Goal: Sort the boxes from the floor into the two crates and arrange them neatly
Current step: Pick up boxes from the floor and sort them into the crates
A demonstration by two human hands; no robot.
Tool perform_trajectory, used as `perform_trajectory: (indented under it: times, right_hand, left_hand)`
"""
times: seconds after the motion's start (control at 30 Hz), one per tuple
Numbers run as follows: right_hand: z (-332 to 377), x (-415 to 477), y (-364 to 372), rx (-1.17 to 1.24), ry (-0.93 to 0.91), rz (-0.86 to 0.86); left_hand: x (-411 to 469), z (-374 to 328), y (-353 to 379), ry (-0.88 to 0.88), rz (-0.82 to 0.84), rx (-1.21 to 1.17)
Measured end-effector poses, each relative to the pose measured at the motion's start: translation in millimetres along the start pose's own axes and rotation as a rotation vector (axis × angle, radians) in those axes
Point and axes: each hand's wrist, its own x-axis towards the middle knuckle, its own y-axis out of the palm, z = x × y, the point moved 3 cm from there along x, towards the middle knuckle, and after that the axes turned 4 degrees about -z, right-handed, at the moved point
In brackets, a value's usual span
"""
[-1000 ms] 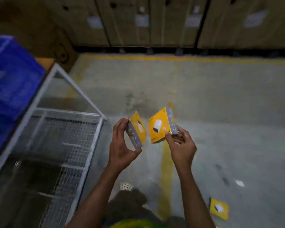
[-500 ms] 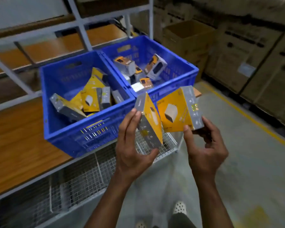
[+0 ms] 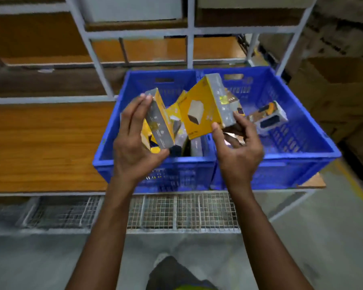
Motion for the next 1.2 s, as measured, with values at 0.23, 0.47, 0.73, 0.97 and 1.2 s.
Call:
perform_trajectory:
  times: [0.23, 0.47, 0.73, 0.97, 1.2]
  right_hand:
    - [-20.1, 16.7, 112.9, -0.103, 0.049, 0.047]
    - [-38.4, 28.6, 187.9, -0.302, 0.078, 0.063]
    - [-54.4, 19.0, 192.7, -0.531, 0.016, -0.009]
    - [-38.5, 12.3, 142.6, -0.644, -0.014, -0.224]
    - [-13.4, -27.3, 58.6, -0.737, -0.032, -0.394]
  left_hand:
    - [90.0, 111.6, 27.9, -0.042, 0.255, 0.016]
    - [153.2, 185.3, 59.2, -0.141, 0.487, 0.026]
    - [172.3, 211.7, 74.3, -0.053, 0.464, -0.058]
    - [126.5, 160.6, 90.0, 0.034, 0.645, -0.346]
    - [82.8, 72.6, 84.0, 0.214, 0.782, -0.547]
